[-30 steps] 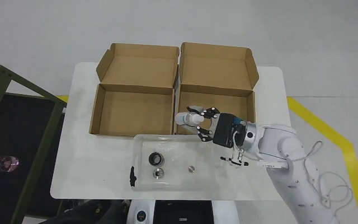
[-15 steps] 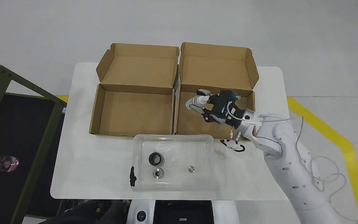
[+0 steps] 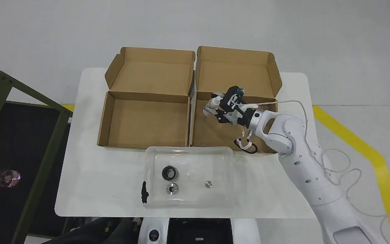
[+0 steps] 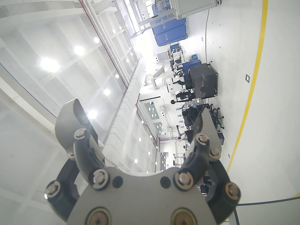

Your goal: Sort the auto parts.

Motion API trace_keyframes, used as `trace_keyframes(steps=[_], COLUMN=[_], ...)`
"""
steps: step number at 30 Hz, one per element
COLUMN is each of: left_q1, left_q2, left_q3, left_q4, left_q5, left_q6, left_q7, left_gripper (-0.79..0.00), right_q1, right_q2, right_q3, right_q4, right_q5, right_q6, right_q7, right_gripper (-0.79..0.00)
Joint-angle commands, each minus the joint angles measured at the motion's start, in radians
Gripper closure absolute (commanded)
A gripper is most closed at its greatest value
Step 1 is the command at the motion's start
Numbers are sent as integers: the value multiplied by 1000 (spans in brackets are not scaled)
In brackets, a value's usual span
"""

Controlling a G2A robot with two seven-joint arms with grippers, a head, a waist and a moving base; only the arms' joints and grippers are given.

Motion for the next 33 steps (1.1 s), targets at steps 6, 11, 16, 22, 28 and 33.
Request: trace_keyframes(steps=[6, 11, 16, 22, 28, 33], left_q1=[0, 0, 0, 0, 0, 0], left_q2=[0, 0, 0, 0, 0, 0], left_q3=[0, 0, 0, 0, 0, 0], left_q4=[0, 0, 0, 0, 0, 0], left_q5=[0, 0, 0, 0, 0, 0], left_q6=[0, 0, 0, 0, 0, 0], left_q7=[0, 0, 0, 0, 0, 0], left_gripper=[-785, -785, -785, -785, -785, -785], right_q1=[35, 47, 52, 44, 20, -16], right_q2=[-17, -27, -33, -35, -24, -9], right_q3=[-56, -82, -98, -95, -50, -4], right_q4=[74, 115, 139, 113, 27, -99], right_q5=[-15, -34, -47, -47, -45, -53], right_q6=[28, 38, 45, 51, 44, 19], right_q7=[-15, -32, -45, -45, -8, 54], right_gripper=[-105, -135, -385, -785, -785, -785])
